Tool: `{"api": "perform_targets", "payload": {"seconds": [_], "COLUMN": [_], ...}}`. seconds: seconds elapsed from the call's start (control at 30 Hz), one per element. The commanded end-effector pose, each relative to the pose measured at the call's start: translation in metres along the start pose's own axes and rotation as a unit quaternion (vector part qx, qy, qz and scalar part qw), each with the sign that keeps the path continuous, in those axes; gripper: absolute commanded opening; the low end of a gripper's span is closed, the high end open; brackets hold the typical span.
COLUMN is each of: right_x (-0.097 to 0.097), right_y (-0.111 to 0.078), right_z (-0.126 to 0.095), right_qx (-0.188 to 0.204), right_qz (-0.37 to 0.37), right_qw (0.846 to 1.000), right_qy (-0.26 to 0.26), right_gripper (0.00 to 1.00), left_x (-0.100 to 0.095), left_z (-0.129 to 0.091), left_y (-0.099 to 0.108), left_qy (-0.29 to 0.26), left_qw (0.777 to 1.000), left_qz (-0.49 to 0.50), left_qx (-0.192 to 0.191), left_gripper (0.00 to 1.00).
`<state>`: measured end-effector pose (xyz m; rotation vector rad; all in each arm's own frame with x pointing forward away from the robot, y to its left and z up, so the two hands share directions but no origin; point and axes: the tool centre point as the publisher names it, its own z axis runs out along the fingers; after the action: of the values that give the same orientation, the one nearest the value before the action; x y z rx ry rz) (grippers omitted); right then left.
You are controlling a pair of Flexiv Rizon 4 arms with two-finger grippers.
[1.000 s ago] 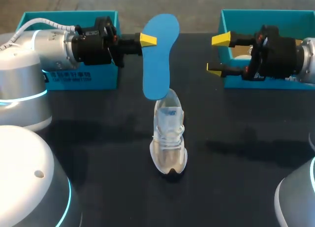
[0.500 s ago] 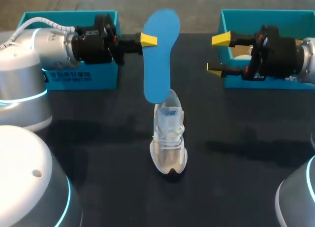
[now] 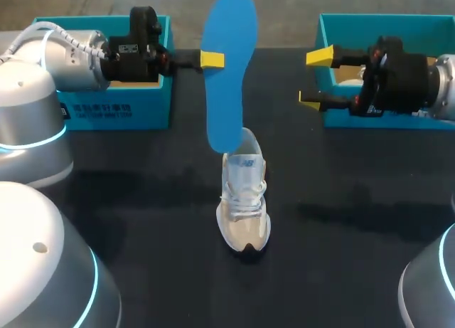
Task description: Take the shoe out of the shoebox, open the shoe tongue, remove and reinsert the insole, then place the shoe into the shoebox
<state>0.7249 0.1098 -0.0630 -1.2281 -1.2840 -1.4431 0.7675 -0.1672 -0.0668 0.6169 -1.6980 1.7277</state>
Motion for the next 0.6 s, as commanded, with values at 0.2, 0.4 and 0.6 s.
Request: {"api": "perform_targets", "payload": {"seconds": [0.2, 0.4, 0.6], "right_x": [-0.0001, -0.0001, -0.0001], "right_y": [0.0008, 0.0008, 0.0008], "right_z": [0.0031, 0.0031, 0.0031], "right_qx": [-0.001, -0.001, -0.001], "right_qz": [0.001, 0.001, 0.001], "right_qw": [1.000, 1.000, 1.000], "right_qy": [-0.001, -0.001, -0.001], "right_gripper": [1.00, 1.00, 1.00], "left_x": [-0.0080, -0.0081, -0.0067], "left_z": [-0.0055, -0.0068, -0.0072], "left_y": [-0.0035, -0.0048, -0.0076], "left_qy": [0.003, 0.010, 0.008], "left_qw": [0.915, 0.879, 0.877], "left_qz": [0.401, 0.476, 0.481], "left_qx": [-0.049, -0.028, -0.011], "left_gripper": [0.00, 0.00, 0.00]}}
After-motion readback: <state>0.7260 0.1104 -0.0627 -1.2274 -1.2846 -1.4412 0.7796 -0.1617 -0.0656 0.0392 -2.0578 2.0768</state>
